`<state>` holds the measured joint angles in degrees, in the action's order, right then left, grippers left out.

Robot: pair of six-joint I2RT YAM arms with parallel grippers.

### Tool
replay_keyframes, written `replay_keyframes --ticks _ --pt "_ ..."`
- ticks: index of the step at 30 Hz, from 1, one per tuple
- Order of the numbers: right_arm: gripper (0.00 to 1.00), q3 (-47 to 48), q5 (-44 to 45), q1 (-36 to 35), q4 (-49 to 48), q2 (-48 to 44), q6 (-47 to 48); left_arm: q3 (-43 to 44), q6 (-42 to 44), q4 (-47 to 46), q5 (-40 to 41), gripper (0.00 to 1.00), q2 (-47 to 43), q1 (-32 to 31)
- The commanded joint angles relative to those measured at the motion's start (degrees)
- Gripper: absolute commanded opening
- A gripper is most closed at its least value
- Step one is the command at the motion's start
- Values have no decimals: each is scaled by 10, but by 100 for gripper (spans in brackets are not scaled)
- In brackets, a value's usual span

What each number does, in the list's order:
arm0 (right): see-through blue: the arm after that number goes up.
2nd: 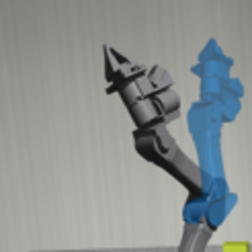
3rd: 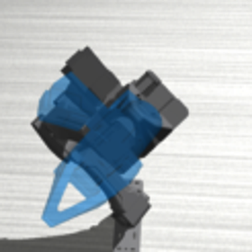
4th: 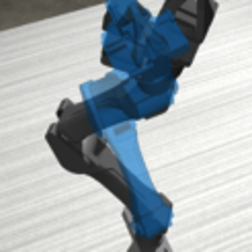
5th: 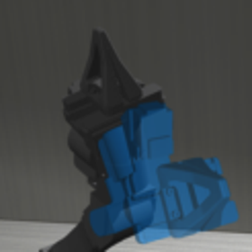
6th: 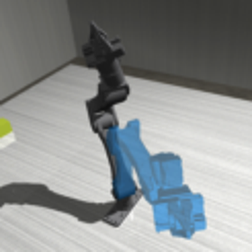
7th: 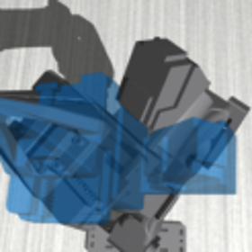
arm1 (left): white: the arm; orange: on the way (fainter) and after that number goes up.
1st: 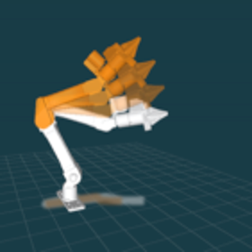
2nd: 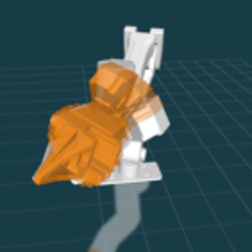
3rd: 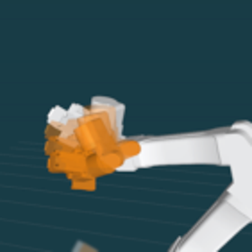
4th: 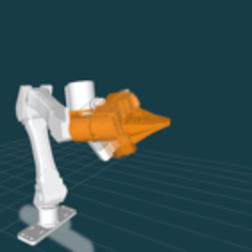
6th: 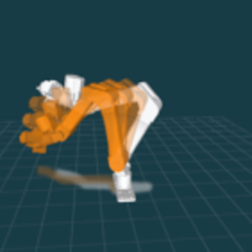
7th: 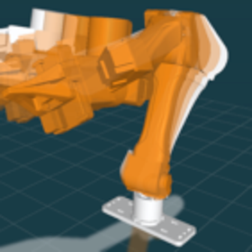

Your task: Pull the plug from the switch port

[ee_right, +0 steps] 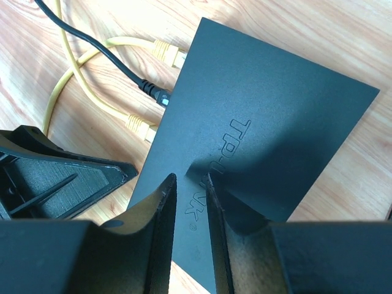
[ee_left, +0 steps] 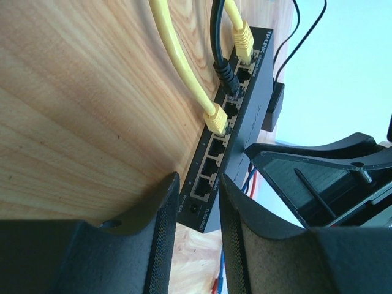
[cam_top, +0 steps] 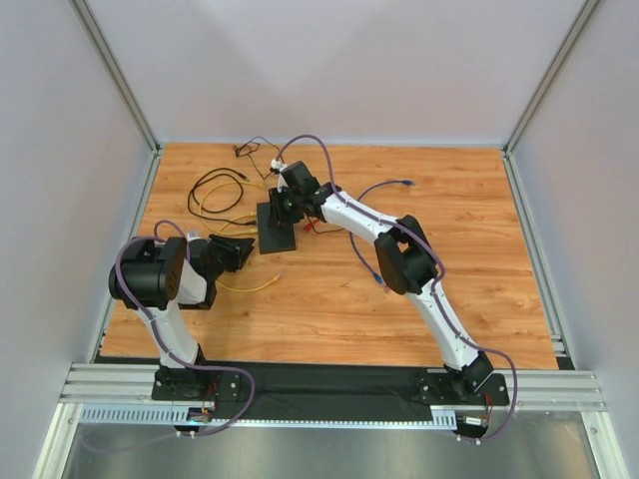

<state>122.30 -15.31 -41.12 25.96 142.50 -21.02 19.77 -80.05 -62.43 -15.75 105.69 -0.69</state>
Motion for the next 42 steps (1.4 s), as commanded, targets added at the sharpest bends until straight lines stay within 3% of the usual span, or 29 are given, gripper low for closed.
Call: replay_keyframes --ticks 1,9,15,24,42 --pt "28 30 24 -3 32 30 -3 13 -4 -37 11 39 8 2" --pt "27 55 60 -3 74 52 -10 48 -13 13 19 31 14 2" --pt "25 63 74 -2 97 58 -18 76 -5 84 41 38 -13 -8" --pt "25 64 75 -1 98 56 -15 85 -23 149 92 40 -25 -29" --pt "24 64 79 1 101 59 -15 102 -37 180 124 40 -17 -44"
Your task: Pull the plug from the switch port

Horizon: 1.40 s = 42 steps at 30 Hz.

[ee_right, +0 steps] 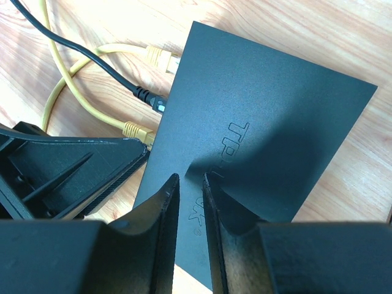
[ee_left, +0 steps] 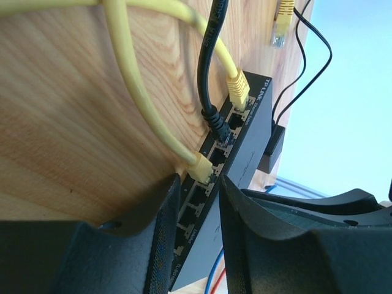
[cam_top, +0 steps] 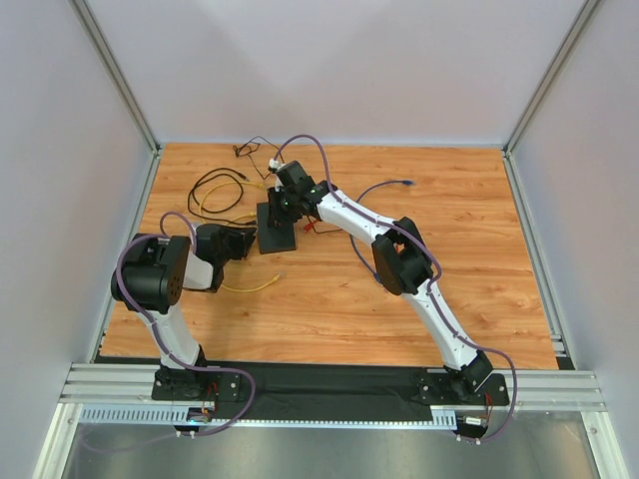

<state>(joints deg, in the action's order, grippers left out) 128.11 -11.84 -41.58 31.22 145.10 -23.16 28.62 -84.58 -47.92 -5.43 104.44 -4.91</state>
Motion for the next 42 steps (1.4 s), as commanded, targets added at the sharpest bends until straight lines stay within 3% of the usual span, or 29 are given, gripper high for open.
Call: replay_keyframes --ticks 1,8,19,25,36,42 --pt "24 5 45 5 48 32 6 17 10 41 19 40 -5 -3" --pt "24 6 44 6 50 34 6 34 21 66 16 34 -11 -3" --pt "24 8 46 5 51 34 9 48 32 73 1 37 -4 -3" --pt "24 7 46 7 51 33 7 57 45 87 -7 33 -10 -3" --pt "22 7 56 5 73 41 -8 31 34 10 -16 11 24 -2" --pt "15 7 75 5 92 46 -21 8 35 -41 1 0 38 -2"
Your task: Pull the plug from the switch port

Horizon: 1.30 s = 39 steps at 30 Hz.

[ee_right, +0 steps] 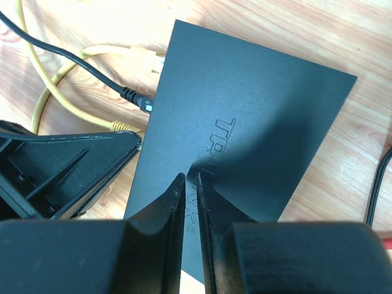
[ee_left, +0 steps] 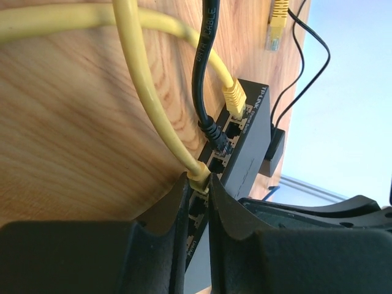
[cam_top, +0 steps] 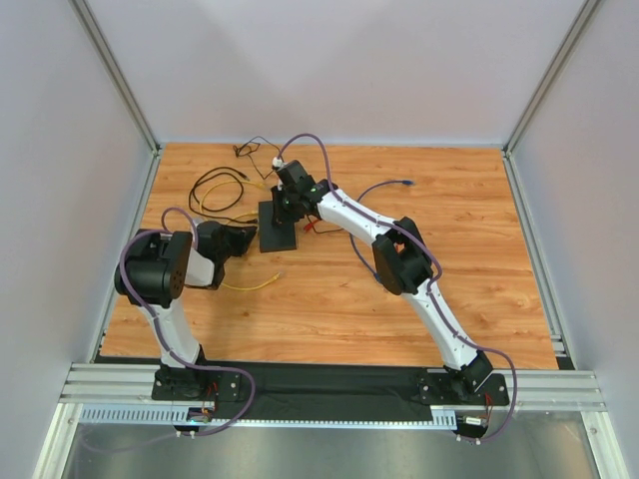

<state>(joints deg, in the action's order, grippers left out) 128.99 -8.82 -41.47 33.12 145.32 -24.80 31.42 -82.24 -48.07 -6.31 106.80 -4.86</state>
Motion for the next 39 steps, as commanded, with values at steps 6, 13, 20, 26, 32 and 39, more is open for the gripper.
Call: replay_keyframes --ticks 6,13,20,26,32,39 --pt "13 20 56 4 102 56 -3 -45 3 -123 27 0 35 0" --pt "12 24 57 5 105 59 -6 -57 29 -106 32 0 2 17" --pt "13 27 56 5 102 60 -5 -66 45 -64 18 0 -41 36" --pt "13 35 50 6 106 67 -4 -48 67 -25 -5 0 -51 38" --pt "15 13 22 10 67 45 0 3 159 137 -19 0 -174 33" --pt "21 -9 -2 10 29 8 13 53 288 354 12 0 -384 -1"
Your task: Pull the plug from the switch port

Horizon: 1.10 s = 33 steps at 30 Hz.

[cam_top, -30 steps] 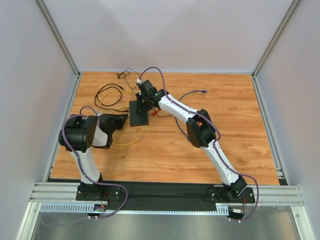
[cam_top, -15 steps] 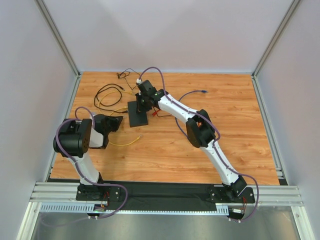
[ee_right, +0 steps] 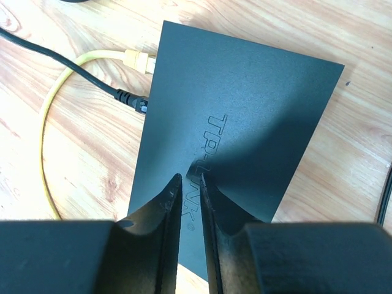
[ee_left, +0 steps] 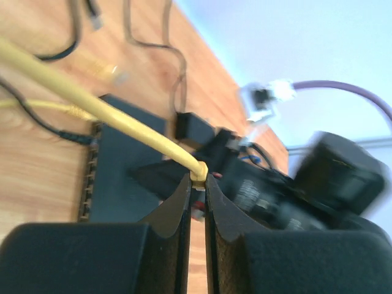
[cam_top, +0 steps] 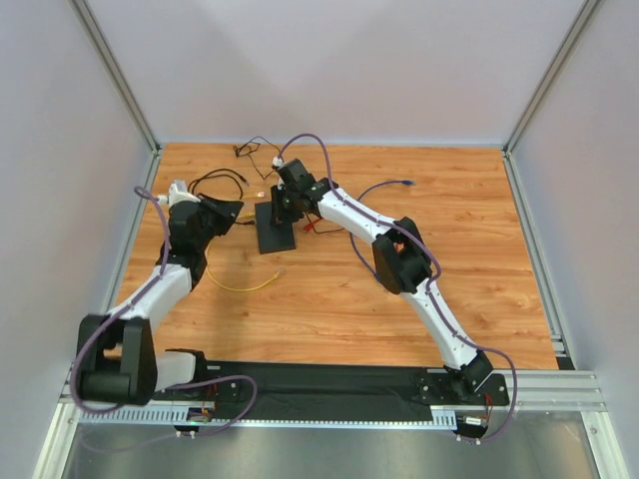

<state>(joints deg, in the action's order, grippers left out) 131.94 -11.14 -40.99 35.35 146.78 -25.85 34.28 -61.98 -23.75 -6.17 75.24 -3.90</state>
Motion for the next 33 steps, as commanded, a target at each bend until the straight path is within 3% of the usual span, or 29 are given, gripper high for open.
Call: replay_keyframes --ticks 1,9,16,20,24,30,33 --pt "21 -41 18 7 -4 -16 24 47 113 152 7 0 -95 -12" --pt "27 -58 -5 22 -56 -41 8 110 163 252 -58 0 -171 -19" --pt "30 -93 -5 35 -81 -73 11 291 278 542 84 0 -202 -36" --pt "31 -86 -19 38 -74 -72 17 362 331 601 100 0 -154 -36" --pt "32 -116 -6 39 -77 -93 26 318 323 555 66 0 -172 -37" --pt "33 -136 -19 47 -105 -113 29 265 340 460 84 0 -218 -37" --pt "33 -149 -17 50 -101 -118 33 215 360 335 26 0 -233 -37"
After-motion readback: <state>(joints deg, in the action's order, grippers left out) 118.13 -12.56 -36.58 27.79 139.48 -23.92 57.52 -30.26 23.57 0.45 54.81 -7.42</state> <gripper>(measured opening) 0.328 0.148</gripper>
